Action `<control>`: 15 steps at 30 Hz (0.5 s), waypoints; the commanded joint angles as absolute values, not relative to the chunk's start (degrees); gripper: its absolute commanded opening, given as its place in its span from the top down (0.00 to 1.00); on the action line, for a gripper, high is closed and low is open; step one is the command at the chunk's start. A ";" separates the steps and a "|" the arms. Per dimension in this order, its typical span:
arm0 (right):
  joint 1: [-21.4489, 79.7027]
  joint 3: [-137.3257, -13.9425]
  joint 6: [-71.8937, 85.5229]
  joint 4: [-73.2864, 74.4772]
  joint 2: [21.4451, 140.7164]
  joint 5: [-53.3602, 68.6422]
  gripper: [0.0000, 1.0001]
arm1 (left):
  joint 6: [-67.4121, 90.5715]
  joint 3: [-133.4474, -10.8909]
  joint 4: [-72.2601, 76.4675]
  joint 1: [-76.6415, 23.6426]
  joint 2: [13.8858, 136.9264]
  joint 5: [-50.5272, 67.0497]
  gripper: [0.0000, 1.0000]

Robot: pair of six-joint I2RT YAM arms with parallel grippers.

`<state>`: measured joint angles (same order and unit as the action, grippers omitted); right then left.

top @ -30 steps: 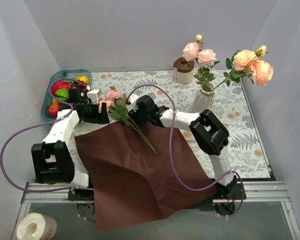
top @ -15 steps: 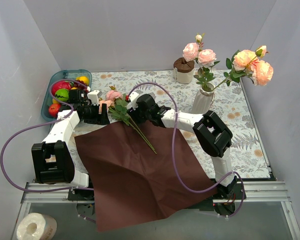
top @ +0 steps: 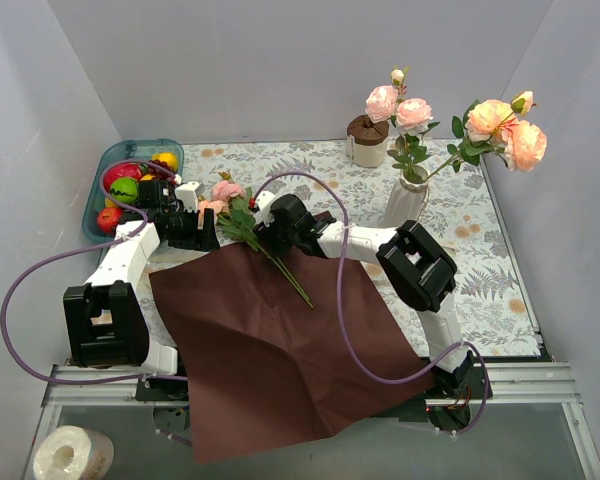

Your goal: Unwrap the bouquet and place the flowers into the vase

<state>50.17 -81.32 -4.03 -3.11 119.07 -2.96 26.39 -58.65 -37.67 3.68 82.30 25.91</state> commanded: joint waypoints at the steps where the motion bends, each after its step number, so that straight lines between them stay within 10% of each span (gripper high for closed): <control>1: 50.45 -84.02 -2.99 -4.13 120.06 -2.72 0.40 | 25.66 -58.36 -36.65 3.87 81.21 25.40 0.30; 15: 50.80 -87.53 -2.29 -1.76 125.24 -2.81 0.47 | 25.49 -58.88 -36.82 3.95 81.03 24.08 0.29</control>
<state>50.35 -84.33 -3.14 -2.81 123.66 -2.96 26.35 -58.54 -37.45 3.68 82.30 24.88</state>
